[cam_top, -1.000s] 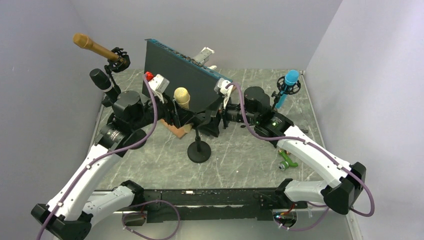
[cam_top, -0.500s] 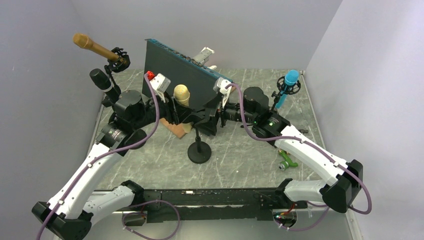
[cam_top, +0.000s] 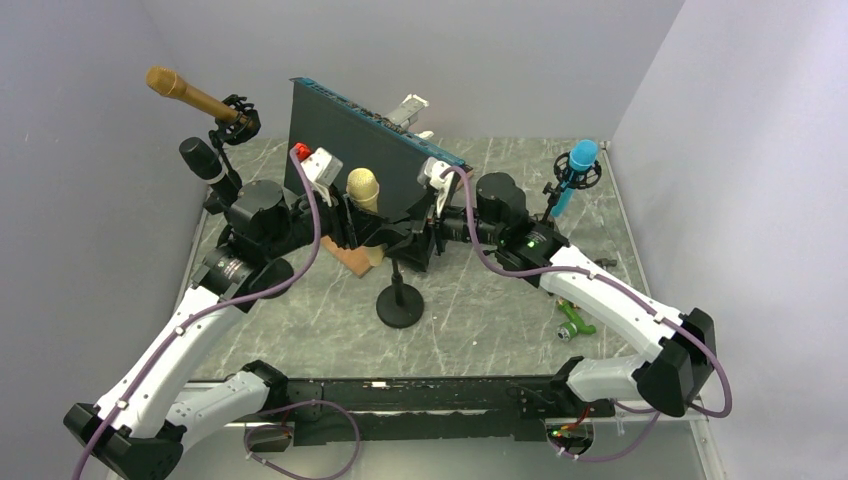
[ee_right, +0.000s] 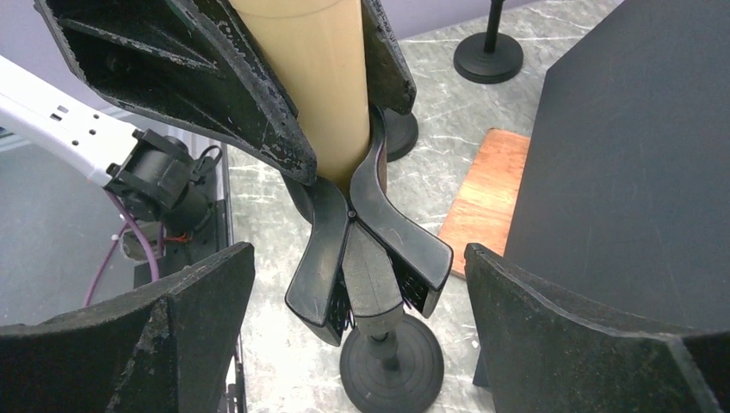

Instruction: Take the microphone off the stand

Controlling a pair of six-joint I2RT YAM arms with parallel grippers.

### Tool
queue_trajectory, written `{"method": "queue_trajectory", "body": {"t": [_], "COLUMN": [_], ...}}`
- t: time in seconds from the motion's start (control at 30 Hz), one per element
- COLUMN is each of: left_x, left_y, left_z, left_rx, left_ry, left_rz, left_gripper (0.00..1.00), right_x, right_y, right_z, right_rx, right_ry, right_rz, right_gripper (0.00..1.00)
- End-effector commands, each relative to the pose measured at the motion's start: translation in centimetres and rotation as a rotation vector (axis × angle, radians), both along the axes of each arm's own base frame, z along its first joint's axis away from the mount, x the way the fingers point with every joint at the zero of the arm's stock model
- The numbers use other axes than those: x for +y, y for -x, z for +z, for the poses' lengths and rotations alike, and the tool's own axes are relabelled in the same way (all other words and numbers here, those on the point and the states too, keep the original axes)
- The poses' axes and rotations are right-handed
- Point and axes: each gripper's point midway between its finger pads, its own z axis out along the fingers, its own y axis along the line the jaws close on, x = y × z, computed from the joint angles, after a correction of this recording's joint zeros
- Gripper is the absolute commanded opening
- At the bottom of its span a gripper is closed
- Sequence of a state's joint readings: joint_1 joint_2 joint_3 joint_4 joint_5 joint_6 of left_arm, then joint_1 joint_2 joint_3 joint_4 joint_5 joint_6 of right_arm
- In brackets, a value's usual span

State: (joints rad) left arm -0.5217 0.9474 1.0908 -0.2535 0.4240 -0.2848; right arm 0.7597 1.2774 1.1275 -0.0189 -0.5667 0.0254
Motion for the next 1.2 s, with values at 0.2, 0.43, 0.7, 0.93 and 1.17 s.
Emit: {"method": "queue_trajectory", "body": {"t": [0.2,0.43,0.7,0.93,1.17], "left_x": [-0.3,-0.1,0.6,2.0,5.0], "left_y": [0.9,1.3,2.1,3.7,6.3], "left_z": [2.4,2.8,5.2,9.2,14.4], "left_rx": [-0.06,-0.086,-0.128,-0.225,-0.378], "left_ry": [0.038,0.028,0.027,0.04,0.074], "left_rz": [-0.035,-0.041,-0.035,-0.021,0.053], "left_gripper": [0.0,0.0,0.0,0.0,0.0], "right_x": [0.6,0.0,-0.3,-0.4,-0.5], "right_y": [0.3,-0.2,-1.1,-1.7,-1.9], "right_z": [1.8,1.0,0.0,-0.8,-1.2], "right_rx": [-0.106,-0.127,-0.12,-0.108,-0.103], "right_ry": [-0.061,-0.047,-0.021,0.006,0.011], "right_rz": [0.058,0.014,-0.034,-0.062,-0.078], "right_gripper": [0.73,0.0,0.0,0.0,0.0]}}
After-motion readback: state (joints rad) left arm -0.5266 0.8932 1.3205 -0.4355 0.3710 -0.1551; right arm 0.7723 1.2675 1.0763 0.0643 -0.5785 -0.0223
